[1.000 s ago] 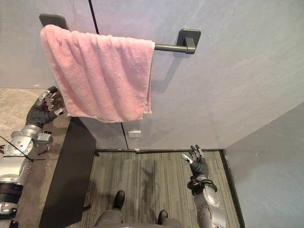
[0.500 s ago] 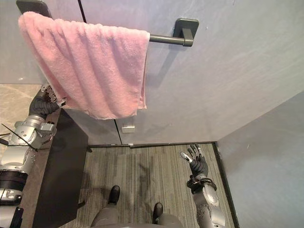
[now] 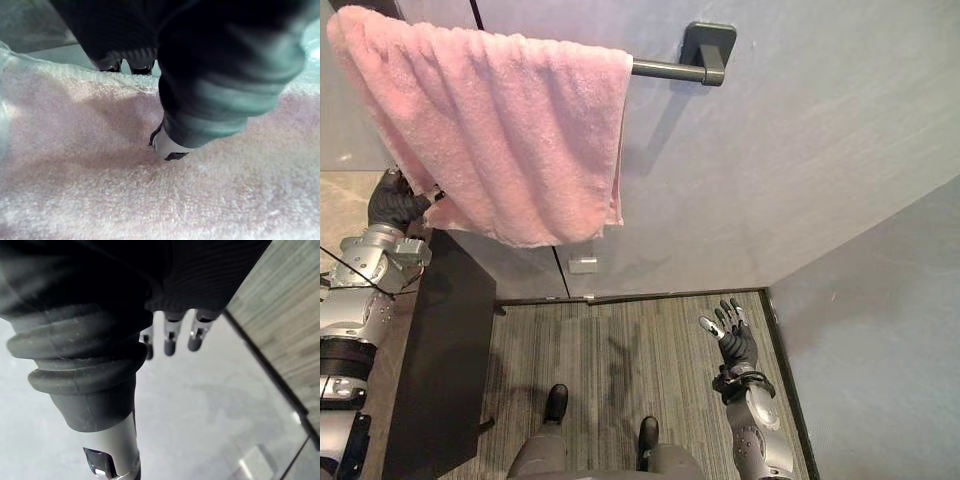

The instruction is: Organize washtable

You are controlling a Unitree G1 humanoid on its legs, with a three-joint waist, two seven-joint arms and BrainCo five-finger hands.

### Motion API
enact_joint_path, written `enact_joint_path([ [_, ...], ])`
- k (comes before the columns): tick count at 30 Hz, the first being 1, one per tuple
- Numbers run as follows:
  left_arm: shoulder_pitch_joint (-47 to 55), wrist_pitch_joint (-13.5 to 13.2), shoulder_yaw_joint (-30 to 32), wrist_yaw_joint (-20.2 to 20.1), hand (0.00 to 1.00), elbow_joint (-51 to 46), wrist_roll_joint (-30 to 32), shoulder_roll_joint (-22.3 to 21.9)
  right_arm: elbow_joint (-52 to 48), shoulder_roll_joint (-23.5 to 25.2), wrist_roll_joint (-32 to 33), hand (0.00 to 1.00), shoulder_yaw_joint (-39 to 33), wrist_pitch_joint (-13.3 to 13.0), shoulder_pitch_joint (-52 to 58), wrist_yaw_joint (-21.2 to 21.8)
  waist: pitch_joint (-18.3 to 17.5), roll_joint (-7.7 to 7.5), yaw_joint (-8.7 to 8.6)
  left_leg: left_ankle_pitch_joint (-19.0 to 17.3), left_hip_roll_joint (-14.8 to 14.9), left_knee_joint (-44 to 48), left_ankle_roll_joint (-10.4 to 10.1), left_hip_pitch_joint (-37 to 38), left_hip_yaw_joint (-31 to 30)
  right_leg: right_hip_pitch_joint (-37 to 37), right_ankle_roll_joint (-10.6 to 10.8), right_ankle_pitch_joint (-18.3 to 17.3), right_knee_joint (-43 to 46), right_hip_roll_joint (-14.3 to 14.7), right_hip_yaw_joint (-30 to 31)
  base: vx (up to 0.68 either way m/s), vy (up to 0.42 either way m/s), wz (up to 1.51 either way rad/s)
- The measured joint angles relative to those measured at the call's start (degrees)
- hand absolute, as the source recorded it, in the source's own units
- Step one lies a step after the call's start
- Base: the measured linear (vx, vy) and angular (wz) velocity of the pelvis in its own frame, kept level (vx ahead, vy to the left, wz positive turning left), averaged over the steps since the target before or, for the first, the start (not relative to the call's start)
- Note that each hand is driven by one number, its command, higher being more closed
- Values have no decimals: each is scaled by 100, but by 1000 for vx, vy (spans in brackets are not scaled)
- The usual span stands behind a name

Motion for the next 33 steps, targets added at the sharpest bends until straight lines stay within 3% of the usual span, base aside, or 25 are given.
enact_joint_path([
  [9,-206,-1,-16,-2,100,4,-54,-2,-110,0,1,0,45,0,-41,94,4,-2,-50,1,-5,1,1,-1,1,39,-1,0,-9,-2,2,0,0,0],
  [13,-207,-2,-19,0,100,4,-55,-15,-537,-17,37,0,391,0,-259,127,5,0,-49,3,-5,2,2,40,1,78,-5,6,-9,-2,0,0,0,0],
  [18,-309,-6,-173,0,100,112,-170,-97,-1086,-280,104,0,1004,-20,-1599,223,23,27,21,25,-4,1,-13,88,-17,140,-18,44,-23,-2,-12,-3,0,1],
  [21,-427,-7,-175,11,100,241,-180,-207,-1148,-310,106,0,1186,-183,-2310,204,37,47,43,32,-3,1,-17,108,-37,180,-20,54,-43,1,-34,-19,-3,3],
  [24,-449,-10,-226,20,100,235,-291,-281,-1134,-429,123,0,1340,-224,-3064,89,83,117,176,41,-4,1,-15,103,-30,193,-14,90,-88,1,-27,0,0,0],
  [33,-442,-41,-220,187,100,189,-404,-504,-80,-687,192,0,1718,-226,-4724,-340,145,217,330,75,1,2,-39,98,-47,205,-21,99,-89,9,-55,-1,-2,1],
])
